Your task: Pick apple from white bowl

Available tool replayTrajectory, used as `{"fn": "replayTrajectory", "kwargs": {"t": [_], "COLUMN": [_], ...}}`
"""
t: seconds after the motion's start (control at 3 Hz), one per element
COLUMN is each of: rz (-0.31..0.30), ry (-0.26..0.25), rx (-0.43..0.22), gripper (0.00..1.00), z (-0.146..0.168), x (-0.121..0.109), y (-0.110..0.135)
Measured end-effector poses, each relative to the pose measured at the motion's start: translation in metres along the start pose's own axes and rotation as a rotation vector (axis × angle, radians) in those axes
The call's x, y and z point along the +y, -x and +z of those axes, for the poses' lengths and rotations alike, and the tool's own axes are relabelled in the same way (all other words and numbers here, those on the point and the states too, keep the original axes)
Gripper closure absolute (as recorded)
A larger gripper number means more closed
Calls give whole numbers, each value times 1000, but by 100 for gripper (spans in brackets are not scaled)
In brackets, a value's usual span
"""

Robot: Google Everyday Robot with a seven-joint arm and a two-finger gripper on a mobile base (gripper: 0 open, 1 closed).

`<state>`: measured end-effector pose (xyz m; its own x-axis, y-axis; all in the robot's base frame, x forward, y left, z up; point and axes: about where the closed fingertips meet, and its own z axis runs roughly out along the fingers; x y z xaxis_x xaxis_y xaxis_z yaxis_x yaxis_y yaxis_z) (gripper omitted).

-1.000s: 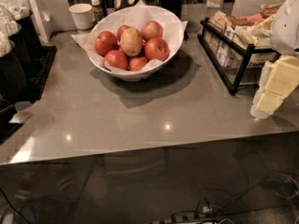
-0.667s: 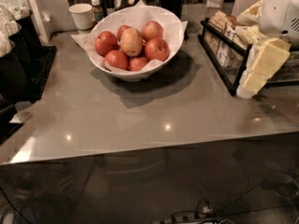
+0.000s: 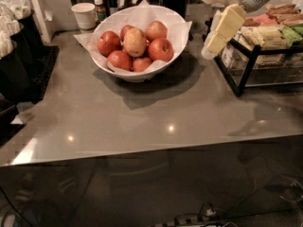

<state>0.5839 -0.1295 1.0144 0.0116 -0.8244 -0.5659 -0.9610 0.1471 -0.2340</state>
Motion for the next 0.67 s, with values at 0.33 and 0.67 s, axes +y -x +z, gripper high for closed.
{"fn": "replayTrajectory", "kwargs": {"t": [0.33,0.67], "rz": [-15,-16], "ry": [-40,-53], "rx": [-25,-45], "gripper": [0,0], "z": [-10,-3], "x": [-12,-16], "y": [9,10]}}
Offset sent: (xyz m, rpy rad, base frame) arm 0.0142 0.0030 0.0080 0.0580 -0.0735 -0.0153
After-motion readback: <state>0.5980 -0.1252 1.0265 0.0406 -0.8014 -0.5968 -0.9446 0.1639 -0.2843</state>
